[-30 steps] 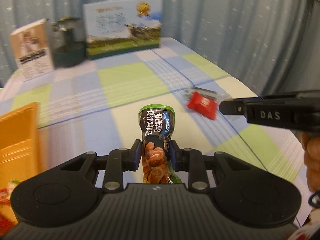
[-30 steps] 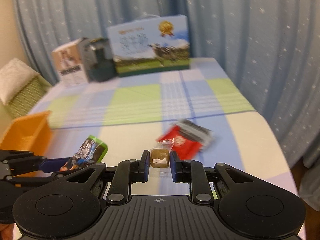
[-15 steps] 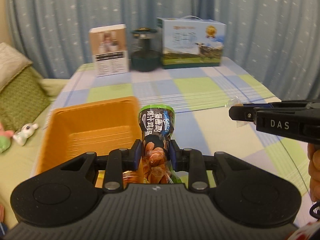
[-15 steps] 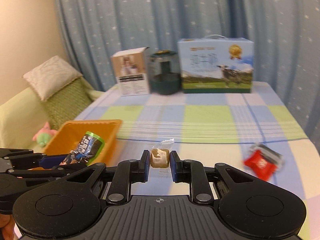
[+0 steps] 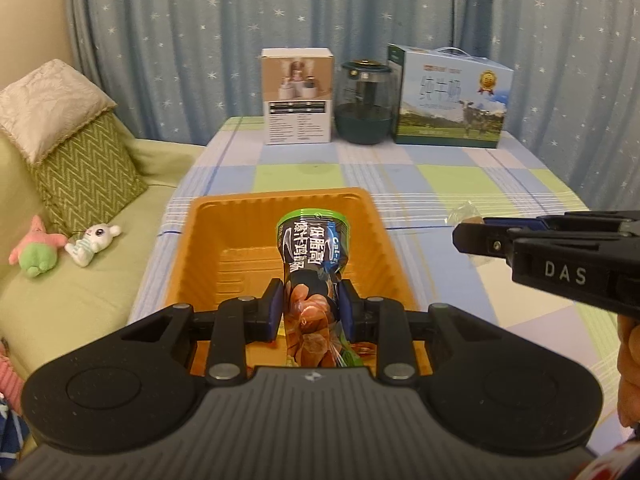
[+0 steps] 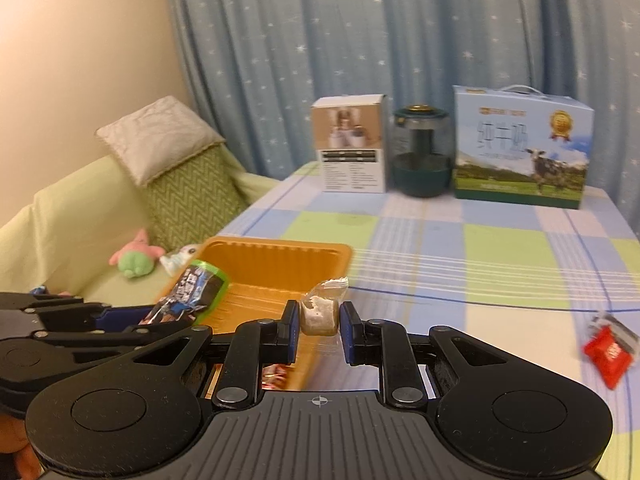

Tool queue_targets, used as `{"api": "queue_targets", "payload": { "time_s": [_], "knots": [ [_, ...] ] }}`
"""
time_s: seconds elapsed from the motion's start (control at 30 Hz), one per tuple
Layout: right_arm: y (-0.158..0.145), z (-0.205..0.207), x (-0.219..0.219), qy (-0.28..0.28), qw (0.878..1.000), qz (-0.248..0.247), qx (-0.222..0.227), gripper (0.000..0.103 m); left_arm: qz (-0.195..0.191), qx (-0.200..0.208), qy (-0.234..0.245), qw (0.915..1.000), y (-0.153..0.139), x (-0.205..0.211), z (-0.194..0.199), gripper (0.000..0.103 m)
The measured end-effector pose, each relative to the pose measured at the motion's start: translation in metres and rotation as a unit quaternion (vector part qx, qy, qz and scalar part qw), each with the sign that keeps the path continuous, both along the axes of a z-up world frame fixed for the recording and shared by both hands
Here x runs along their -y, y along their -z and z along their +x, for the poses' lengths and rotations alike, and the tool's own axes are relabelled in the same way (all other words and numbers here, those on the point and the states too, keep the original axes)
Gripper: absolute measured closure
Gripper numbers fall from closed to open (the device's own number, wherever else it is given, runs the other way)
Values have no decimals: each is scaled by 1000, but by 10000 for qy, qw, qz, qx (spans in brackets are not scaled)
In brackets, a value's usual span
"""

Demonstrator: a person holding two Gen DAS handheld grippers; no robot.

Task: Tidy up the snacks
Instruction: 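Carry the snack bag and brown candy over the orange tray, then open the left tool then the right to drop both snacks into the tray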

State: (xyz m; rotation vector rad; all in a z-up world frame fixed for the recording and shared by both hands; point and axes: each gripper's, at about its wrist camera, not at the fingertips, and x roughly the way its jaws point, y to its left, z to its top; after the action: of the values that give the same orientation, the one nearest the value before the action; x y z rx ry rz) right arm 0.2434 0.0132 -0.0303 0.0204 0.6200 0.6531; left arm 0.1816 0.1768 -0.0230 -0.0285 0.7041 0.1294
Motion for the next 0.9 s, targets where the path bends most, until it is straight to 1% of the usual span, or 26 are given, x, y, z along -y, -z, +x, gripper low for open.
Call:
{"api": "queue_targets", "payload": {
  "time_s": [0.13, 0.33, 0.67, 0.9],
  "knots": [
    [2, -1, -15, -141, 9999, -15, -28, 82, -165, 1, -164, 9997, 1, -16, -3, 77],
    [1, -5, -30, -257, 9997, -13, -37, 82, -203, -32, -321, 9993, 2, -30, -7, 77],
    [16, -9, -50, -498, 9984, -218, -138, 82, -281, -120, -466, 9984, 7, -41, -9, 77],
    [21, -6, -56, -545, 9979, -281, -191, 82, -312, -160, -496, 9982, 9, -44, -8, 77]
  ]
}}
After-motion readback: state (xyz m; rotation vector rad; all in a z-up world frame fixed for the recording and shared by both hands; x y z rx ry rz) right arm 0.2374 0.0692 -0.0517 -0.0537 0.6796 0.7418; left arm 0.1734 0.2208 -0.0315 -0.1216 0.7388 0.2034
